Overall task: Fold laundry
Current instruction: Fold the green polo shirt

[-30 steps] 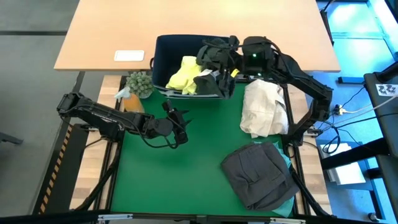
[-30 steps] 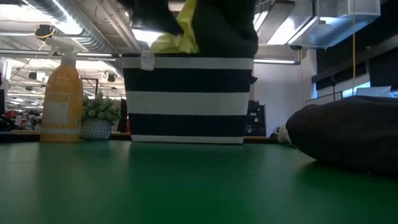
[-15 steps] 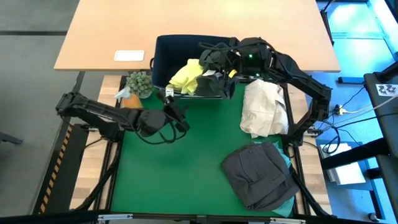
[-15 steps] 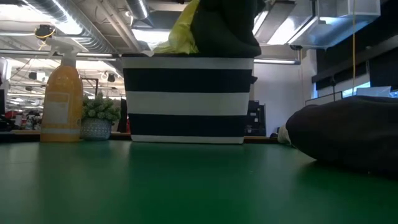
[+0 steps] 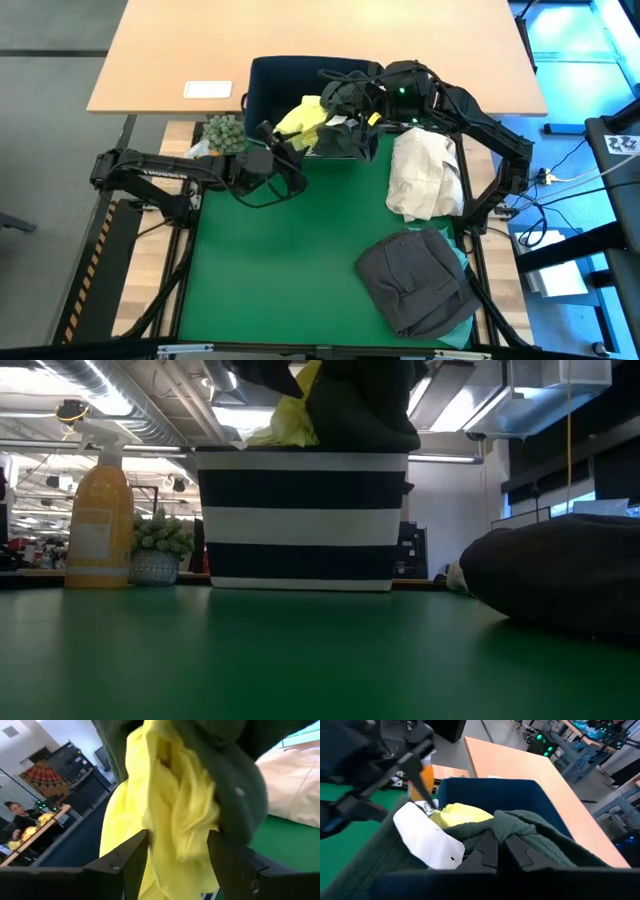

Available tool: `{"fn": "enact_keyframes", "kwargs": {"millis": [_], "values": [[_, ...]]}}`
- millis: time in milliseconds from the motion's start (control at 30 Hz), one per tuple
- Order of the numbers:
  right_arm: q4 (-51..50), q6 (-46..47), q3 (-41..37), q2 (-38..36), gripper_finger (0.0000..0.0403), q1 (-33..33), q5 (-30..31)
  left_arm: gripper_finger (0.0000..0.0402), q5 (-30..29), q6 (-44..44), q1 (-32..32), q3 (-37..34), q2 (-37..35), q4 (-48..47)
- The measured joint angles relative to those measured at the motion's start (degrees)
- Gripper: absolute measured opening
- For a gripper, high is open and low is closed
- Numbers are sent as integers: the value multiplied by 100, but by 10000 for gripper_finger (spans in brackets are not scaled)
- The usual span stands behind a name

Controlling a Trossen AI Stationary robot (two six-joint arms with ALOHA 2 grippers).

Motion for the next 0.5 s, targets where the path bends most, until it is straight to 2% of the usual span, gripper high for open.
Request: {"fn": "enact_keyframes", "kwargs": {"millis": [167,267,367,500], "values": [[-66,14,0,0,0,66,-89,214,279,200,475,-2,0,-1],[-66,6,0,2,0,153,-93,194,422,452,721,-2,-2,-172],[-71,-1,0,-1,0,287,-93,136,452,608,873,-5,-2,-372],[-196,-23,-2,-18,0,502,-73,25,406,621,987,-6,-2,-454]]}}
